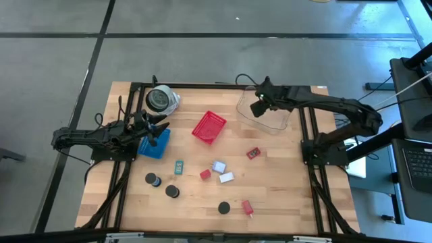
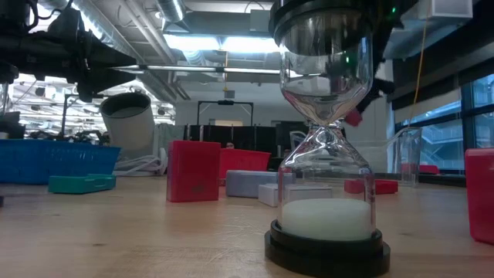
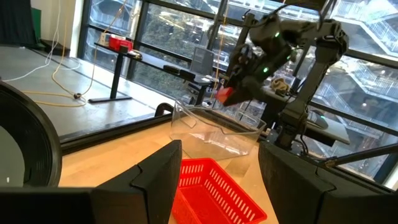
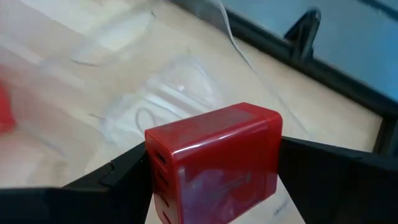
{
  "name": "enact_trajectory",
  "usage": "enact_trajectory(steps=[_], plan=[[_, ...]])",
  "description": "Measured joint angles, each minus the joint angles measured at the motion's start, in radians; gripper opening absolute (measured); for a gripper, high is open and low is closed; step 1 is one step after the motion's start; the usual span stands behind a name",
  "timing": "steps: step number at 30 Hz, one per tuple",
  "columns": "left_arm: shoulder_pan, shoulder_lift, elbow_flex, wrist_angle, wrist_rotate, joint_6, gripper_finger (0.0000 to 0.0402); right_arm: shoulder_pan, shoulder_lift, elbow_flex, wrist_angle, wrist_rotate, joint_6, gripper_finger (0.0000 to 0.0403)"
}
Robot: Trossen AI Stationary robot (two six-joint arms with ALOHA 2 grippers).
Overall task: Pick & Place Office items
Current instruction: Put the top right red charger adapter into the white bin
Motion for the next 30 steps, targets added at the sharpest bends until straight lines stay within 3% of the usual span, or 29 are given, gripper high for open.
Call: enact_trajectory(steps=[12, 22, 30], plan=[[0.000, 0.000, 0.000, 0.000, 0.001, 0.008, 0.0212, -0.059, 0.133, -0.140, 0.284, -0.089, 0.003, 0.0288], [0.000, 0.000, 0.000, 0.000, 0.002, 0.008, 0.0212, -0.100, 0.236, -0.145, 0.351, -0.146, 0.004, 0.0294], [0.000, 0.000, 0.000, 0.000, 0.003, 0.008, 0.0212, -0.101, 0.248, -0.144, 0.369, -0.145, -0.001, 0.0298]])
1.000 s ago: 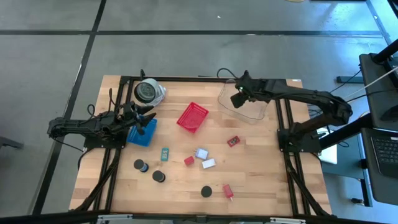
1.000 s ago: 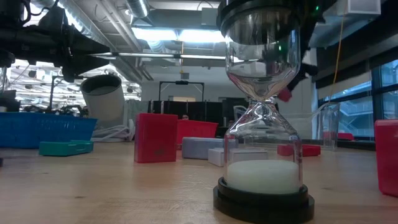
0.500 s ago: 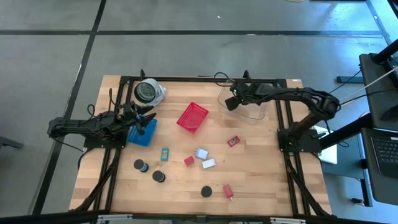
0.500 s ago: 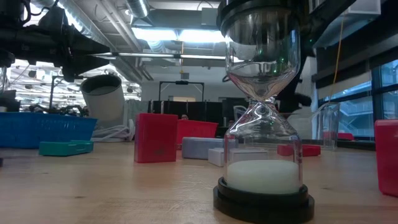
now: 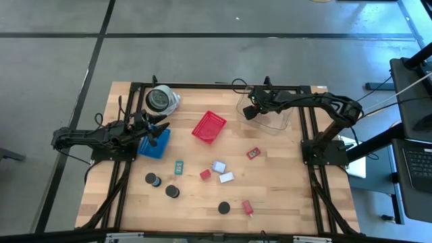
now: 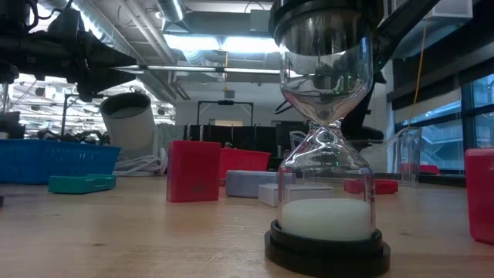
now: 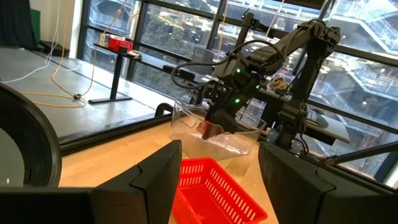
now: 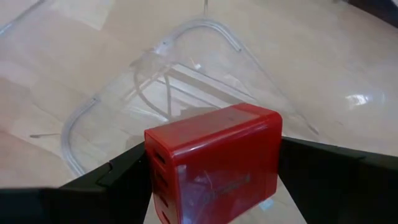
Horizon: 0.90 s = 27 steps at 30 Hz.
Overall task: Pick & Place Office items
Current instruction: Put the top right red charger adapter into the white bin, then put the bottom red charger adapter into the white bin
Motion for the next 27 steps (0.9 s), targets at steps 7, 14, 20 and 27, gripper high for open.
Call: enact_trajectory(steps=[7, 14, 20, 27], plan=[[0.000, 0.000, 0.000, 0.000, 0.002, 0.000, 0.0212, 0.000, 0.000, 0.000, 0.005, -0.002, -0.020, 0.0310], [0.000, 0.000, 0.000, 0.000, 0.001, 0.000, 0.0212, 0.000, 0.000, 0.000, 0.005, -0.005, -0.021, 0.0336], [0.000, 0.000, 0.000, 0.000, 0.001, 0.000, 0.0212, 0.001, -0.033, 0.035, -0.054, 0.000, -0.056, 0.0353], [0.000, 0.000, 0.000, 0.000, 0.001, 0.000, 0.0212, 0.054, -0.196, 0.146, -0.267, 0.078, -0.108, 0.0338]])
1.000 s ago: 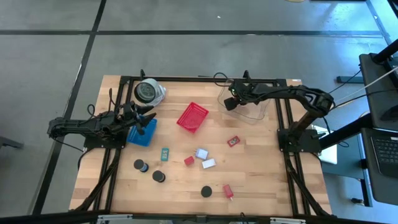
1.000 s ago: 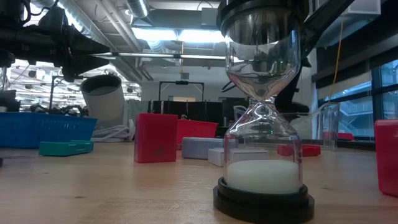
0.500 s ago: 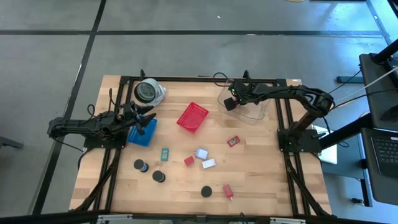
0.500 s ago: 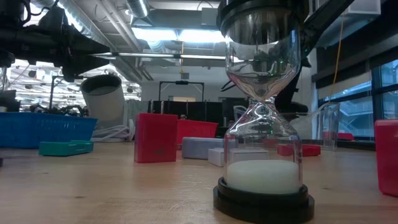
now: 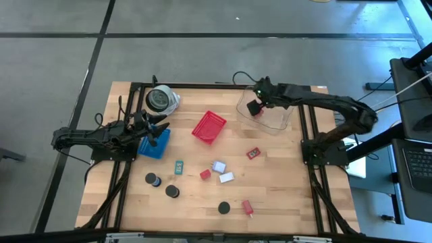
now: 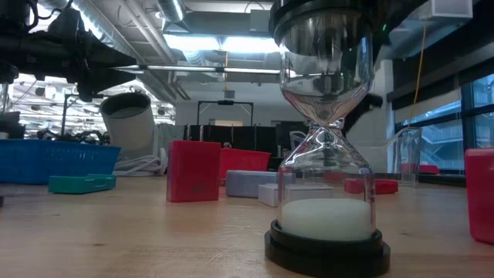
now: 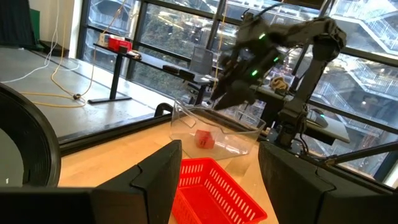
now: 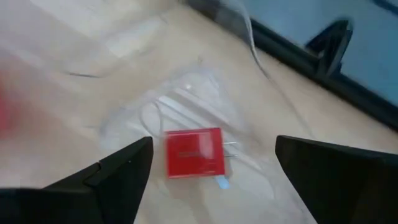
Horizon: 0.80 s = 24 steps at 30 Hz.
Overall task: Pick & Place Office items
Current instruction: Put the bottom red charger adapter into the white bin
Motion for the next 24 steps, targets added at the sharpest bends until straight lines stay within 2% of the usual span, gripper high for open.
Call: enact_trajectory(steps=[5, 10, 17, 24], plan=[[0.000, 0.000, 0.000, 0.000, -0.001, 0.000, 0.0212, 0.124, -0.130, 0.003, -0.106, -0.096, 0.066, 0.0325], [0.000, 0.000, 0.000, 0.000, -0.003, 0.000, 0.0212, 0.348, -0.176, 0.003, -0.201, -0.118, 0.245, 0.0322], [0.000, 0.000, 0.000, 0.000, -0.003, -0.001, 0.0212, 0.686, -0.126, 0.003, -0.213, -0.203, 0.617, 0.0322], [0.000, 0.000, 0.000, 0.000, -0.003, -0.012, 0.0212, 0.926, -0.014, 0.002, -0.087, -0.238, 0.932, 0.0321]])
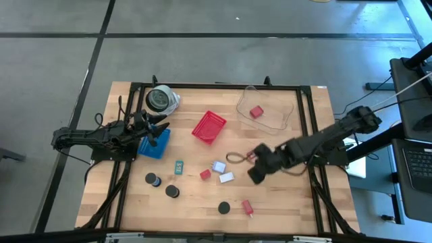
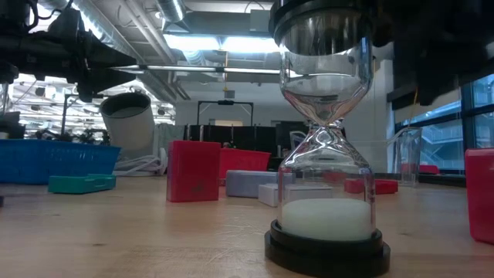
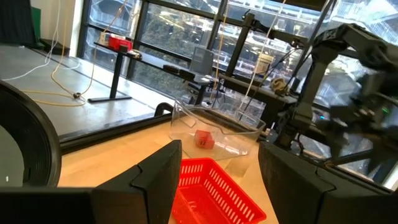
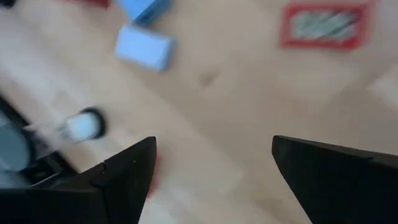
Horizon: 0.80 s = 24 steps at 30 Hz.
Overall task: Pick & Place Office items
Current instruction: Put the bottom red charger adapter into the white bin
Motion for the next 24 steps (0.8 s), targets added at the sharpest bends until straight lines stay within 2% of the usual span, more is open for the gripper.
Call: enact_trajectory(steps=[5, 12, 16, 24], plan=[[0.000, 0.000, 0.000, 0.000, 0.010, -0.062, 0.0212, 0.120, 0.092, 0.000, 0.190, 0.011, 0.143, 0.0321], [0.000, 0.000, 0.000, -0.011, 0.135, -0.155, 0.0212, 0.242, 0.216, 0.000, 0.341, 0.071, 0.337, 0.0321], [0.000, 0.000, 0.000, -0.018, 0.208, -0.203, 0.0212, 0.282, 0.270, 0.000, 0.458, 0.108, 0.363, 0.0321], [0.000, 0.000, 0.000, -0.024, 0.266, -0.234, 0.0212, 0.292, 0.343, 0.000, 0.462, 0.144, 0.359, 0.0322]])
